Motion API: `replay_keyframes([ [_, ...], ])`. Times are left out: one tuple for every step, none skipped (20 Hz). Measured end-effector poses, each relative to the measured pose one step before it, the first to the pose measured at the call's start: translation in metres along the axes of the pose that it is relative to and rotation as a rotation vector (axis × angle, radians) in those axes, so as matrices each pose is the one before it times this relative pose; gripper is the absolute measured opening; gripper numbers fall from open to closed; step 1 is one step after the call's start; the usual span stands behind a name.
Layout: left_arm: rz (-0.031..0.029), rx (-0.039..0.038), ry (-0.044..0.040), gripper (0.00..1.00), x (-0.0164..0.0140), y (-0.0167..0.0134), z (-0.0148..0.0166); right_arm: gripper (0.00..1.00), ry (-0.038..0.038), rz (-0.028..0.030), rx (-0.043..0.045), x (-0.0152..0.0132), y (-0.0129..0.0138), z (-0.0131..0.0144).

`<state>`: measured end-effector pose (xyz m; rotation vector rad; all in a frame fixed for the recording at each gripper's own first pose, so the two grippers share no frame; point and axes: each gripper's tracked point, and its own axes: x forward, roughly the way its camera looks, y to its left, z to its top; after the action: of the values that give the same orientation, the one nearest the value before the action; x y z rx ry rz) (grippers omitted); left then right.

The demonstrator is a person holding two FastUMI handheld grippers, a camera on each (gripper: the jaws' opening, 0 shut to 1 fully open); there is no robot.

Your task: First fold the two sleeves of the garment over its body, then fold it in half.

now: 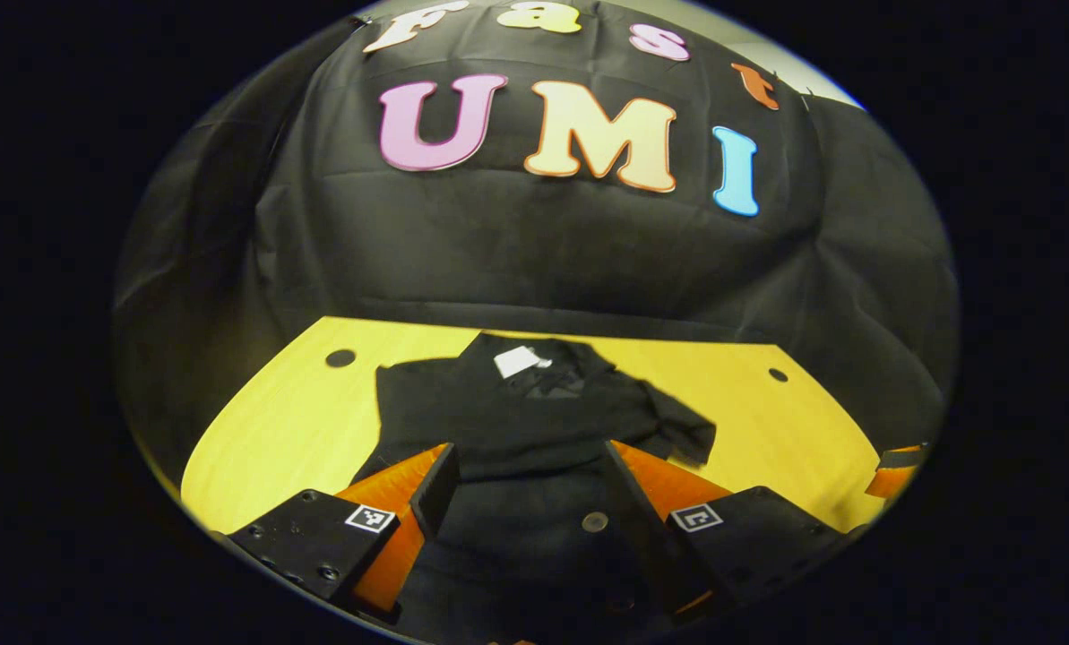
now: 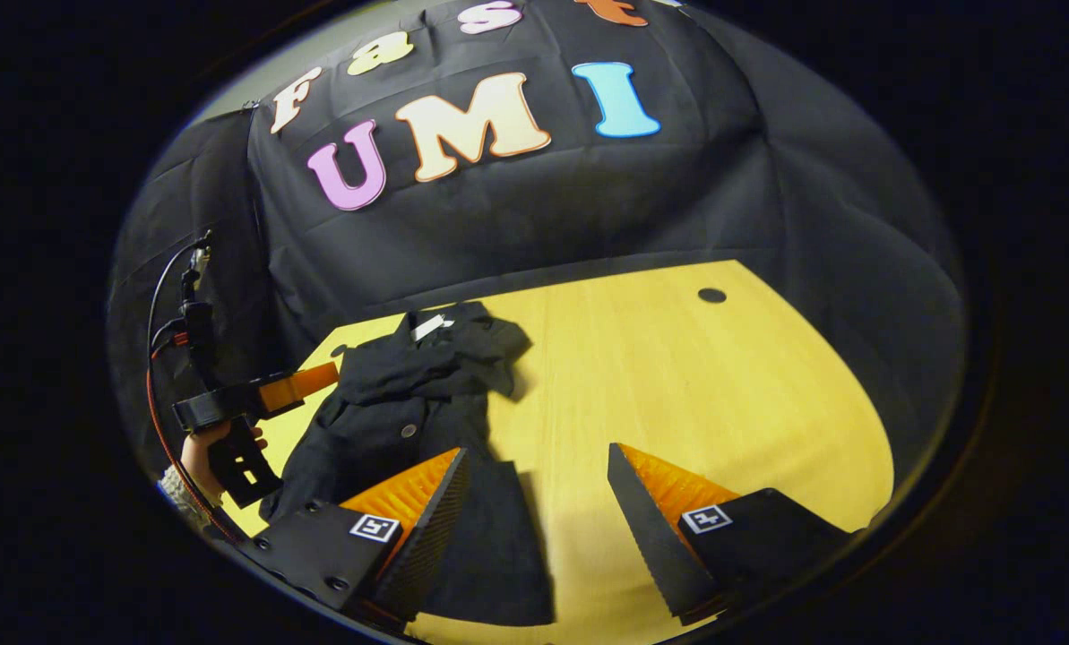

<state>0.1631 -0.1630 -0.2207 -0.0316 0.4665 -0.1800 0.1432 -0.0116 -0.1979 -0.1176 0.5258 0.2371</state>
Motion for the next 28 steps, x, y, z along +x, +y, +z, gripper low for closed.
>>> replay_keyframes([
  [0.00813,-0.00001,0.00887,0.94,-0.00937,0.01166,-0.00769,0.98,0.00622,0.00249,0.00151,0.00183,0.00726,-0.00803],
  [0.00909,0.00361,0.01079,0.95,-0.01019,0.01070,-0.00913,0.98,0.01326,0.00057,-0.00271,0.00134,0.00574,-0.00970],
  [0.01150,0.00495,0.00931,0.95,-0.00952,0.01071,-0.00777,0.98,0.01672,-0.00105,-0.00476,0.00076,0.00625,-0.01151],
  [0.00892,0.00453,0.01289,0.95,-0.00817,0.00980,-0.01049,0.98,0.01276,-0.00278,-0.00693,0.00156,0.00478,-0.00968],
  [0.00747,0.00638,0.01003,0.95,-0.00777,0.00914,-0.00894,0.98,0.01658,-0.00294,-0.00815,0.00128,0.00413,-0.00985],
  [0.00988,0.00554,0.01120,0.95,-0.00842,0.00713,-0.00996,0.98,0.01300,-0.00346,-0.00851,0.00141,0.00293,-0.00923],
  [0.00526,0.00217,0.01187,0.95,-0.00601,0.00740,-0.01014,0.98,0.01317,-0.00272,-0.00559,0.00175,0.00339,-0.00868],
  [0.00285,-0.00117,0.01669,0.94,-0.00512,0.00539,-0.01010,0.98,0.01173,-0.00329,-0.00168,0.00171,0.00250,-0.00891],
  [0.00634,-0.00292,0.02644,0.95,-0.00500,0.00464,-0.01189,0.98,0.01254,-0.00735,0.00211,0.00190,0.00043,-0.00878],
  [0.00583,-0.00084,0.01996,0.95,-0.00516,0.00433,-0.01224,0.98,0.01531,-0.00676,0.00395,0.00555,-0.00043,-0.00577],
  [0.00885,-0.00248,0.01227,0.95,-0.00425,0.00499,-0.00963,0.93,0.01218,-0.00184,0.00665,0.00097,0.00269,-0.00921],
  [0.00355,-0.00442,0.01447,0.95,-0.00408,0.00452,-0.00984,0.98,0.00880,-0.00125,0.00784,0.00120,0.00077,-0.00712],
  [-0.00090,-0.00350,0.01382,0.95,-0.00494,0.00172,-0.00996,0.98,0.00855,-0.00053,0.00478,-0.00024,0.00120,-0.00786],
  [-0.00441,0.00185,0.01199,0.95,-0.00455,0.00129,-0.00876,0.98,0.01206,-0.00662,-0.00137,0.00031,0.00007,-0.00784],
  [0.00231,0.00796,0.01015,0.96,-0.00319,0.00144,-0.00937,0.98,0.00885,-0.01411,-0.00785,-0.00061,-0.00198,-0.00766],
  [0.00261,0.00814,0.01390,0.95,-0.00330,0.00163,-0.00881,0.98,0.01022,-0.01299,-0.01047,-0.00040,-0.00214,-0.00620],
  [0.00017,0.00415,0.01024,0.95,-0.00447,0.00104,-0.00831,0.98,0.00711,-0.00665,-0.00885,-0.00068,0.00040,-0.00622],
  [0.00009,0.00092,0.00690,0.95,-0.00315,0.00093,-0.00646,0.98,0.00429,-0.00336,-0.00671,-0.00048,0.00020,-0.00429],
  [0.00124,-0.00372,0.00523,0.96,-0.00285,0.00135,-0.00567,0.98,0.00575,-0.00483,-0.00522,-0.00012,-0.00087,-0.00551],
  [-0.00128,-0.00776,0.00567,0.96,-0.00283,0.00033,-0.00675,0.98,0.00999,-0.00506,-0.00200,0.00150,-0.00127,-0.00433],
  [0.00016,-0.00670,0.00993,0.95,-0.00288,0.00088,-0.00628,0.98,0.01008,-0.00688,0.00197,0.00059,-0.00001,-0.00236],
  [0.00500,-0.00247,0.00838,0.96,-0.00351,0.00270,-0.00640,0.98,0.00610,-0.00098,0.00211,0.00097,0.00043,-0.00180],
  [0.00357,0.00022,0.00397,0.95,-0.00188,0.00183,-0.00387,0.98,0.00665,-0.00266,0.00238,0.00032,-0.00015,-0.00432],
  [0.00281,0.00175,0.00200,0.95,-0.00294,0.00134,-0.00411,0.98,-0.00508,-0.00190,-0.00452,-0.00108,0.00010,-0.00028],
  [0.00074,0.00331,-0.00034,0.95,-0.00189,0.00112,-0.00091,0.98,0.00053,-0.00212,-0.00614,0.00101,0.00111,-0.00154],
  [0.00254,0.00505,-0.00179,0.95,-0.00040,0.00097,-0.00179,0.98,-0.00178,-0.00502,-0.01080,-0.00003,-0.00062,-0.00085],
  [0.00266,0.00633,0.00393,0.95,-0.00050,0.00038,-0.00194,0.99,-0.00378,-0.00542,-0.01471,0.00049,-0.00097,-0.00060],
  [0.00494,0.01052,0.00089,0.95,-0.00046,0.00119,-0.00294,0.98,-0.00292,-0.00718,-0.01758,-0.00006,-0.00010,-0.00078],
])
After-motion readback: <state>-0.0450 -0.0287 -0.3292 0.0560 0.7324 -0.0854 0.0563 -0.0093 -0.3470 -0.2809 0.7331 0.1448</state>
